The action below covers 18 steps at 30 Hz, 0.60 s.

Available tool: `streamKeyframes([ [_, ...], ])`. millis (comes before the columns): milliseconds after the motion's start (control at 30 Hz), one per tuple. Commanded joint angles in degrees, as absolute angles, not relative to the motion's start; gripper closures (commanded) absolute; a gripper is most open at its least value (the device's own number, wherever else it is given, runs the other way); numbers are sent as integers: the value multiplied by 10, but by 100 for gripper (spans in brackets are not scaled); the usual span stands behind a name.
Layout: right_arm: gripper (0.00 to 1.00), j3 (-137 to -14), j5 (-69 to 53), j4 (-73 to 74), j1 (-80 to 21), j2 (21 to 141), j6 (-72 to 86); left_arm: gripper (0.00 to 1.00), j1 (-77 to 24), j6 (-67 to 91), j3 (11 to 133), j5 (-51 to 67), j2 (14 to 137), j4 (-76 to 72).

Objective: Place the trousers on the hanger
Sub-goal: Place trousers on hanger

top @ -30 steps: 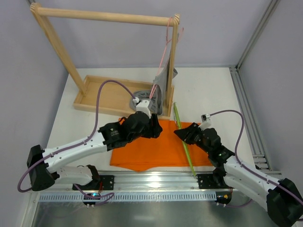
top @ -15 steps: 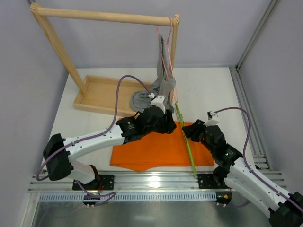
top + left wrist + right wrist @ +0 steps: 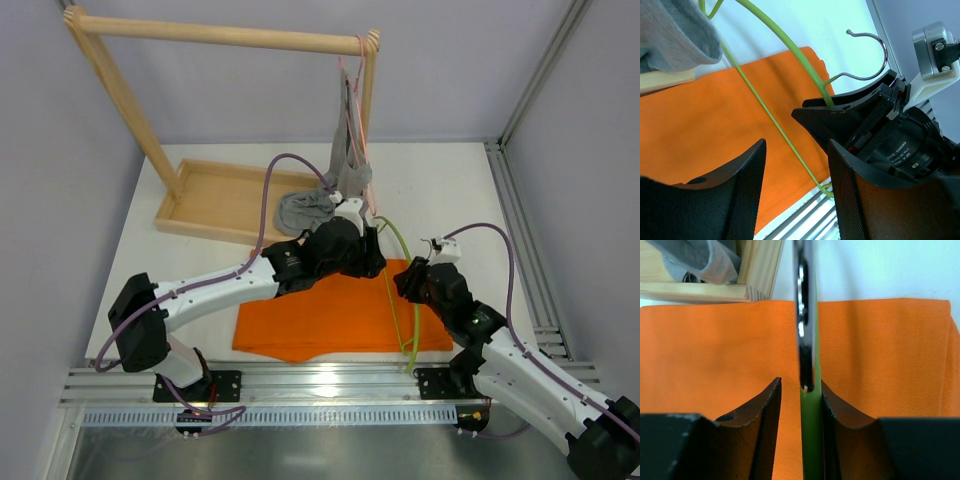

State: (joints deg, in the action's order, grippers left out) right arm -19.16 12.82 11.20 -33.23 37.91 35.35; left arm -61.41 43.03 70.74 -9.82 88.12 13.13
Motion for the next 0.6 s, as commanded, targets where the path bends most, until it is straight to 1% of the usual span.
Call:
streamKeyframes([
  [0,65,-219,164,104,-330,383,334,47,-613,427,714,-102,867,127],
  [33,66,-219,166,102,-330,386,336,47,-613,433,708,-108,854,136],
  [133,76,-220,165,96,-330,400,344,47,-613,444,678,-134,819,173],
  [167,83,-219,161,92,-330,403,350,47,-613,449,661,-142,806,176],
  [267,94,-214,146,77,-330,411,365,47,-612,475,610,-183,755,209],
  [333,96,-218,141,72,-330,413,375,47,-613,484,581,-203,732,239],
  [567,96,-222,131,66,-330,415,425,46,-612,532,526,-267,659,326],
])
